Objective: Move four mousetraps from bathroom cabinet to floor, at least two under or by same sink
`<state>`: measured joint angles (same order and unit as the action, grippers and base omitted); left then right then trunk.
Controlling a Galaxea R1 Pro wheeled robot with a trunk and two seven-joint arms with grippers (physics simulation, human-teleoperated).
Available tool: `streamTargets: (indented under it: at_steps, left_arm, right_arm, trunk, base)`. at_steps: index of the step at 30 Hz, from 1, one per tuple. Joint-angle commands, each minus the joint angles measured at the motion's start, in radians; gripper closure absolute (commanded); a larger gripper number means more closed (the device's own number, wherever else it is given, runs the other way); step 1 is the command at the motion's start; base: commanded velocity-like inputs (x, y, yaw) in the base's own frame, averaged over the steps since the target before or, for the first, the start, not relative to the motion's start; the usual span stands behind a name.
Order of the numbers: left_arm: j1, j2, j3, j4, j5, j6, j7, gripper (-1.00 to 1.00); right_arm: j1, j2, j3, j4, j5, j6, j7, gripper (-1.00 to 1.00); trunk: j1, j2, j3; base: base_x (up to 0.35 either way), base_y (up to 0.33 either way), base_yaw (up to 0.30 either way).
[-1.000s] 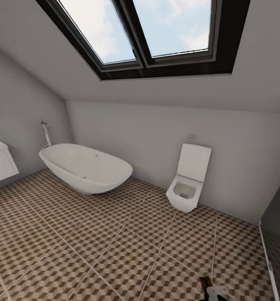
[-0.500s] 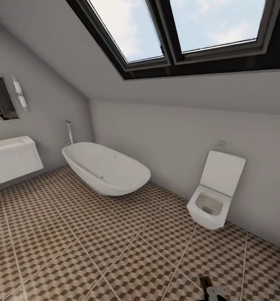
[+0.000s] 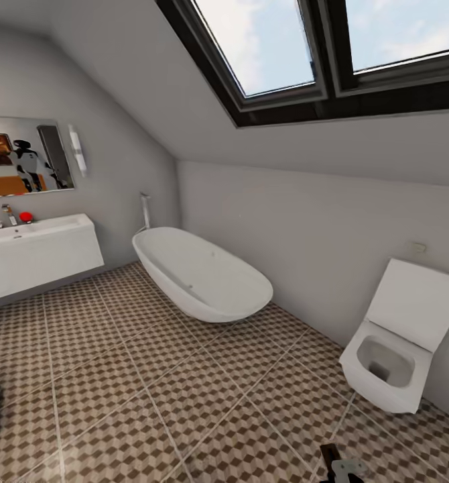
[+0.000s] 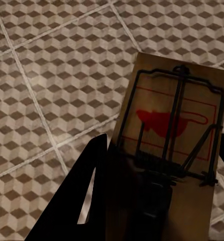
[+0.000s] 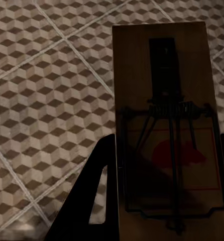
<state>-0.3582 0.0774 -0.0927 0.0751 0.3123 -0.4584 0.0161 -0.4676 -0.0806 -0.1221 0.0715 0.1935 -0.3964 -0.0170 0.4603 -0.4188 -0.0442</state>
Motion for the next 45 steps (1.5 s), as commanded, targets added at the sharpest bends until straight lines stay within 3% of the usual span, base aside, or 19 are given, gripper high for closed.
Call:
streamTargets:
  at_steps: [1, 13, 34, 45]
  left_arm:
    - [-0.002, -0.001, -0.009, 0.004, 0.002, -0.006, 0.002, 1.0]
    - [-0.002, -0.003, -0.009, 0.005, 0.004, -0.009, 0.003, 1.0]
    - [-0.001, -0.039, -0.009, 0.004, 0.002, -0.01, 0.003, 1.0]
    - [0.004, -0.03, -0.008, 0.003, 0.005, -0.015, 0.006, 1.0]
  right_arm:
    - [-0.002, -0.001, -0.008, 0.004, 0.008, -0.007, 0.0, 1.0]
    - [-0.002, -0.001, -0.008, 0.004, 0.008, -0.008, 0.0, 1.0]
    - [-0.002, -0.002, -0.01, 0.004, 0.009, -0.008, 0.001, 1.0]
    - [-0.002, -0.002, -0.01, 0.004, 0.009, -0.009, 0.002, 1.0]
  trunk:
    - [0.001, -0.002, -0.002]
    - [0.001, -0.002, -0.002]
    - [0.001, -0.002, -0.002]
    - [0.001, -0.002, -0.002]
  base:
    - [0.327, 0.0, 0.3]
    - [0.327, 0.0, 0.3]
    - [0.326, 0.0, 0.3]
    - [0.326, 0.0, 0.3]
